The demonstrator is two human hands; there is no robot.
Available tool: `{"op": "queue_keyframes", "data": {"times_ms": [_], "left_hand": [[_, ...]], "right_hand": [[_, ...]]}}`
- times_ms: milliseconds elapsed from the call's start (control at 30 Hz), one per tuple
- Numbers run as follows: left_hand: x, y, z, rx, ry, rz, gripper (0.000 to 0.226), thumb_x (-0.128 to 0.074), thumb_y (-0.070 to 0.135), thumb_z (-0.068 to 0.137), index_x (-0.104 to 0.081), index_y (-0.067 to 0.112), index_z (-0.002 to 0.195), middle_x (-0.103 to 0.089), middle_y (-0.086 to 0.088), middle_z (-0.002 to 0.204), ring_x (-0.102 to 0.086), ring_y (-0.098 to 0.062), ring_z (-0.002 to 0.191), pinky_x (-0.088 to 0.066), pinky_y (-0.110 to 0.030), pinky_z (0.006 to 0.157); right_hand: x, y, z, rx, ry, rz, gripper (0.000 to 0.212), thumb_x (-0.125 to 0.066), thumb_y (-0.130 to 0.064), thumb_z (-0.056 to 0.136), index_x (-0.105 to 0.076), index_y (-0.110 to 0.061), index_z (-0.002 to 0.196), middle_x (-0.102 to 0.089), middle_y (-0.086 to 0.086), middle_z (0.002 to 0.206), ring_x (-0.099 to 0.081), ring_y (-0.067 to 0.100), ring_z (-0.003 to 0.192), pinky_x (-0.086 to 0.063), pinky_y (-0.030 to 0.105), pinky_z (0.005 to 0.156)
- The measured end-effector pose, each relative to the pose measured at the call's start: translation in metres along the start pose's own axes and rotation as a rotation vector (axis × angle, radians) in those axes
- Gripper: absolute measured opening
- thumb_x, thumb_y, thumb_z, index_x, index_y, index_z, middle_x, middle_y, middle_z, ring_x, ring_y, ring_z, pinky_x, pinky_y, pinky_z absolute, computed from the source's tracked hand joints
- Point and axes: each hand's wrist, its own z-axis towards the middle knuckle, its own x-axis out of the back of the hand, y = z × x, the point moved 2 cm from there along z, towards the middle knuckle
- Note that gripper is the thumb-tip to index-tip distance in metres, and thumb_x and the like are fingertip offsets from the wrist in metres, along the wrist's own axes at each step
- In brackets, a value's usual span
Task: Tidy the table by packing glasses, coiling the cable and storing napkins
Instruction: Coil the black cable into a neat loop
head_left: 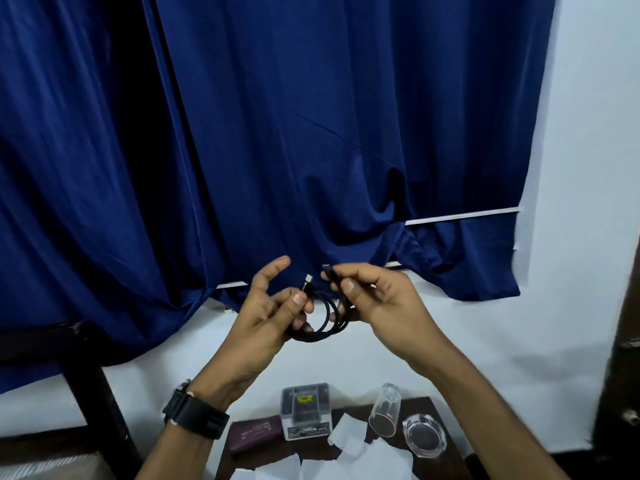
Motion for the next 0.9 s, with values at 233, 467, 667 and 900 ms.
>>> {"op": "queue_keyframes", "data": {"times_ms": [233, 467, 667, 900], "left_hand": [[-0.017, 0.002, -0.004, -0.127, 0.093, 0.41, 0.043, -0.039, 0.009, 0.108, -0.026, 0.046, 0.126, -0.057, 0.005, 0.093, -0.047, 0.001, 0.062, -0.046, -0.015, 0.063], [-0.028, -0.003, -0.014, -0.129, 0.048, 0.622, 0.061, -0.039, 0.004, 0.106, -0.007, 0.032, 0.15, -0.05, 0.007, 0.092, -0.052, 0.005, 0.074, -0.047, -0.015, 0.074], [-0.033, 0.002, -0.012, -0.194, 0.062, 0.724, 0.077, -0.048, 0.005, 0.102, -0.001, 0.039, 0.153, -0.05, 0.015, 0.087, -0.058, -0.001, 0.075, -0.049, -0.013, 0.071], [-0.031, -0.007, -0.01, 0.081, 0.148, 0.116, 0.053, -0.04, 0.001, 0.107, -0.031, 0.042, 0.14, -0.069, 0.012, 0.081, -0.06, 0.001, 0.065, -0.053, -0.023, 0.075]], "right_hand": [[-0.002, 0.001, -0.01, 0.213, -0.032, -0.534, 0.035, -0.059, -0.007, 0.099, -0.075, -0.036, 0.11, -0.06, -0.014, 0.1, -0.064, 0.012, 0.097, -0.052, 0.016, 0.075], [0.001, 0.004, -0.008, 0.023, -0.023, -0.801, 0.024, -0.065, -0.019, 0.087, -0.079, -0.036, 0.096, -0.057, -0.017, 0.102, -0.057, 0.001, 0.073, -0.046, 0.014, 0.066], [0.0, 0.018, -0.009, -0.091, 0.106, -0.7, 0.026, -0.072, -0.031, 0.087, -0.056, -0.041, 0.104, -0.068, -0.025, 0.096, -0.067, -0.002, 0.074, -0.049, 0.014, 0.061], [-0.014, 0.04, -0.008, -0.448, -0.044, 0.21, 0.035, -0.041, -0.047, 0.107, -0.071, -0.029, 0.111, -0.068, 0.012, 0.098, -0.071, 0.022, 0.089, -0.063, 0.038, 0.078]]}}
